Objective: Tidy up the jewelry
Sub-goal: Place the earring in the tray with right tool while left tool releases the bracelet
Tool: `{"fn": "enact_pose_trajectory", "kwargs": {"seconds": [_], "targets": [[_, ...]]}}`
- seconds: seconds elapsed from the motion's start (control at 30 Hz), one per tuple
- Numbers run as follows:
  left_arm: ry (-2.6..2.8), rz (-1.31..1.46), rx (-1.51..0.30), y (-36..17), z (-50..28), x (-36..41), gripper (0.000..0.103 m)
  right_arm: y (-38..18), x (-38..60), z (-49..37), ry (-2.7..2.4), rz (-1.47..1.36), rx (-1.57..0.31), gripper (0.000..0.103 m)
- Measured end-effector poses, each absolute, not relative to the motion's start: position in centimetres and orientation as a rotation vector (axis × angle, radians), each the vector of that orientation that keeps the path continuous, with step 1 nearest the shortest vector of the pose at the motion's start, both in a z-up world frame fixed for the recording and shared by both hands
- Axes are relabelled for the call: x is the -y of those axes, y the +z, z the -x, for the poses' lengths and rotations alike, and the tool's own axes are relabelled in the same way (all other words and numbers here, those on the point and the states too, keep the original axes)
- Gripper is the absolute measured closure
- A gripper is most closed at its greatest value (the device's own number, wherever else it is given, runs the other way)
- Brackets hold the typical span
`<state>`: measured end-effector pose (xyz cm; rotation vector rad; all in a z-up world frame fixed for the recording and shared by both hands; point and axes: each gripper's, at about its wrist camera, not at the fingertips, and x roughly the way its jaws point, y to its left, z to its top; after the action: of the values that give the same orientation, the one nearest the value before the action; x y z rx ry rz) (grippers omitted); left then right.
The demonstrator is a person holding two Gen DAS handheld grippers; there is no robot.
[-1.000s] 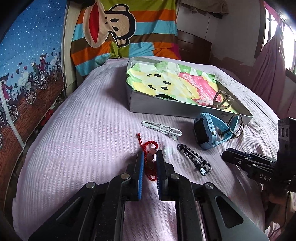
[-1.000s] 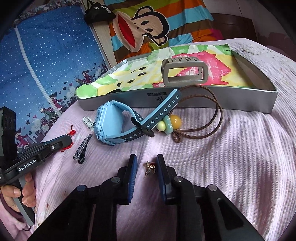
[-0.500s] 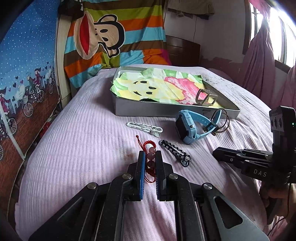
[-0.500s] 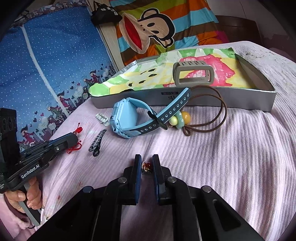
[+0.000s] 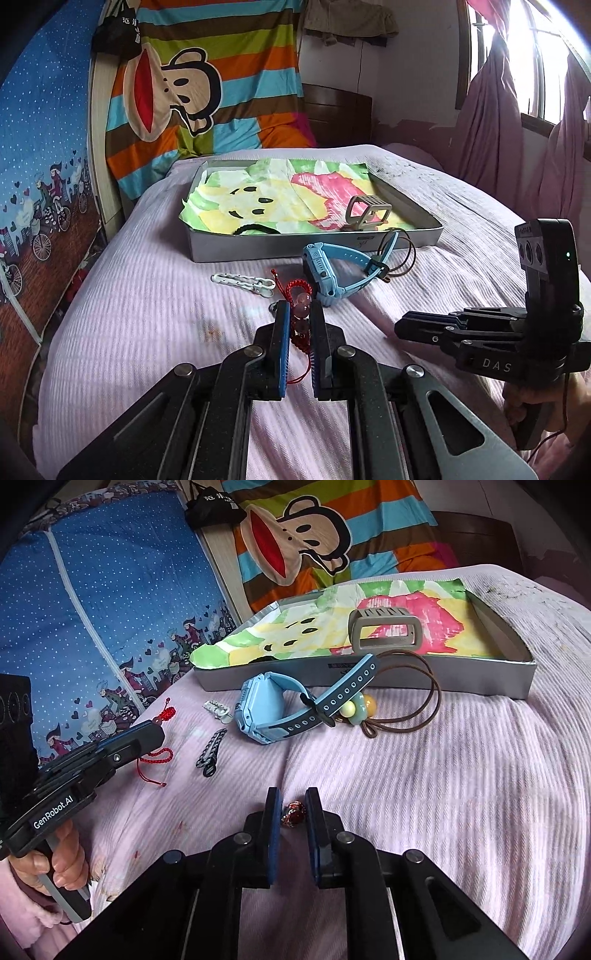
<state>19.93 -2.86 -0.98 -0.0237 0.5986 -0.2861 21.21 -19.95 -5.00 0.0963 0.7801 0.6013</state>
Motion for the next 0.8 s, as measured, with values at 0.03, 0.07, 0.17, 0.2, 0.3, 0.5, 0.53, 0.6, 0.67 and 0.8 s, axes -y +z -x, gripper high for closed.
{"fn": "enact_pose_trajectory", "kwargs": {"seconds": [0.03, 0.07, 0.17, 0.2, 0.3, 0.5, 0.53, 0.6, 0.67, 0.8], "targets": [[-0.288, 0.031, -0.600, -0.9, -20.0, 2.8, 0.096, -4.7, 20.1, -21.1, 0.594, -0.091, -0.777, 0.090], [-0.289, 0.038, -0.601, -0.9, -20.0, 2.7, 0.096, -4.3, 20.3, -21.0, 0.592, -0.087, -0.773, 0.090], [-0.292, 0.049, -0.601, -0.5, -19.9, 2.6, 0.096, -3.3, 20.8, -20.9, 0.588, -0.075, -0.760, 0.090], [-0.292, 0.049, -0.600, -0.4, -19.9, 2.6, 0.096, -3.0, 21.0, -20.9, 0.592, -0.080, -0.751, 0.090], [-0.293, 0.056, -0.591, 0.1, -20.1, 2.7, 0.096, -2.0, 21.7, -20.8, 0.596, -0.097, -0.724, 0.090], [-0.284, 0.082, -0.571, 1.6, -21.7, 3.5, 0.096, 0.0, 22.8, -22.1, 0.565, -0.125, -0.635, 0.090], [-0.281, 0.087, -0.567, 1.9, -22.2, 3.6, 0.096, 0.3, 22.9, -22.7, 0.555, -0.126, -0.616, 0.090], [-0.272, 0.089, -0.559, 2.5, -23.4, 3.9, 0.096, 0.9, 22.9, -24.2, 0.526, -0.115, -0.576, 0.090], [-0.266, 0.094, -0.556, 3.0, -25.0, 4.1, 0.096, 1.2, 23.1, -25.8, 0.493, -0.100, -0.549, 0.090], [-0.253, 0.116, -0.581, 3.2, -28.6, 4.8, 0.096, 0.6, 23.8, -28.7, 0.412, -0.080, -0.540, 0.090]]}}
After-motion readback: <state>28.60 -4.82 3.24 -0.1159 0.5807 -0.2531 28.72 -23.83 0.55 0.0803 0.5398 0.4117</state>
